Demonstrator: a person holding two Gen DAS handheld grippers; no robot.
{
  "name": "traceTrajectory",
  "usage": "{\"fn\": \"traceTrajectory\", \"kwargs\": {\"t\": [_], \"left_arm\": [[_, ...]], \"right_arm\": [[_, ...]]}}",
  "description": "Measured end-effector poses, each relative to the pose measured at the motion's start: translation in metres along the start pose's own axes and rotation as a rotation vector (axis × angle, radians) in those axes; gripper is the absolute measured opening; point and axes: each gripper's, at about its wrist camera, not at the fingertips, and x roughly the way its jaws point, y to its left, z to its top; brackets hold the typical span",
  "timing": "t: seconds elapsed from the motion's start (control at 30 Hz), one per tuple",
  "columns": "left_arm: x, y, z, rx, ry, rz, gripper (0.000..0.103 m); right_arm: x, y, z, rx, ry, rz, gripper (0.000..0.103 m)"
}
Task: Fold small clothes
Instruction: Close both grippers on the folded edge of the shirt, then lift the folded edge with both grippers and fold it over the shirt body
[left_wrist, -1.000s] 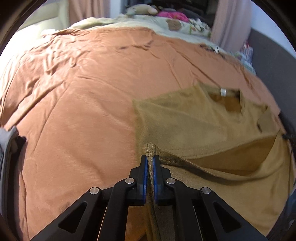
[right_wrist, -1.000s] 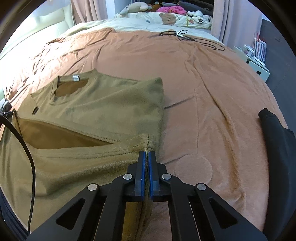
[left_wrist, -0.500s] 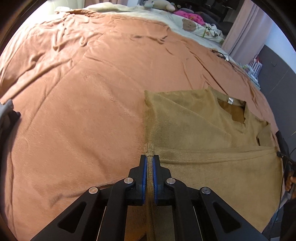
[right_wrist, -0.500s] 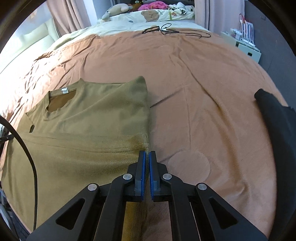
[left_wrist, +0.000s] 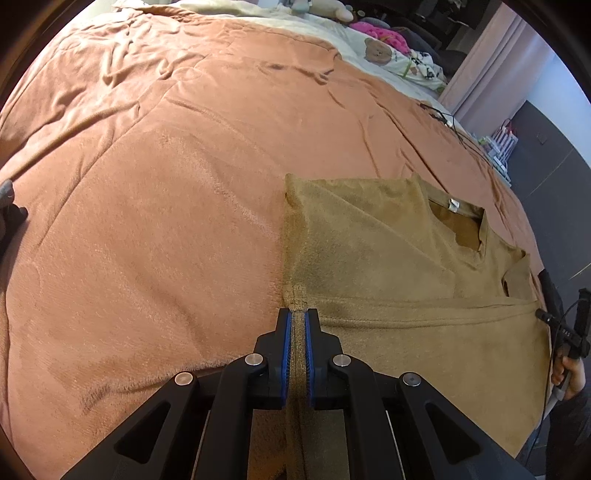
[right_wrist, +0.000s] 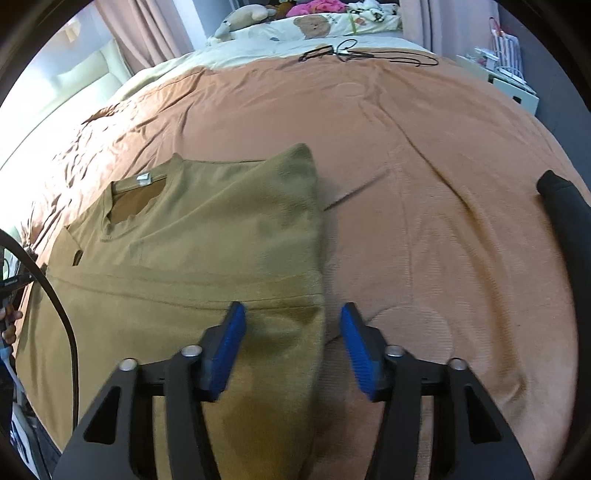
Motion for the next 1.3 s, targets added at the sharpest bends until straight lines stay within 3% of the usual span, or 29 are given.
{"fn": "traceTrajectory", "kwargs": {"t": [0.07, 0.2, 0.33, 0.43, 0.83, 1.03, 1.3], "left_arm": [[0.001, 0.003, 0.0, -0.009, 0.011, 0.004, 0.011], [0.003, 0.007, 0.0, -0.04, 0.012, -0.048, 0.019], [0.005, 0.002, 0.002, -0.018, -0.005, -0.017, 0.019], [-0.001, 0.003, 0.005, -0.023, -0.047, -0.008, 0.01], [-0.049, -0.012, 0.015, 0.035, -0.177, 0.028, 0.007], [-0.059, -0.024, 0.041, 0.047, -0.225, 0.041, 0.006], [-0.045, -0.037, 0.084, 0.056, -0.231, 0.068, 0.006]], "right_arm": [[0.002, 0.001, 0.0, -0.008, 0.007, 0.003, 0.031], [0.002, 0.002, 0.001, -0.015, 0.004, -0.006, 0.024], [-0.001, 0.004, 0.0, -0.014, -0.003, -0.019, 0.011], [-0.007, 0.005, -0.001, -0.007, -0.017, -0.031, 0.002], [-0.05, 0.016, -0.003, -0.025, -0.132, -0.054, 0.0], [-0.063, 0.019, 0.006, -0.017, -0.181, -0.082, 0.0], [-0.048, 0.017, 0.033, 0.006, -0.18, -0.108, 0.0]]}}
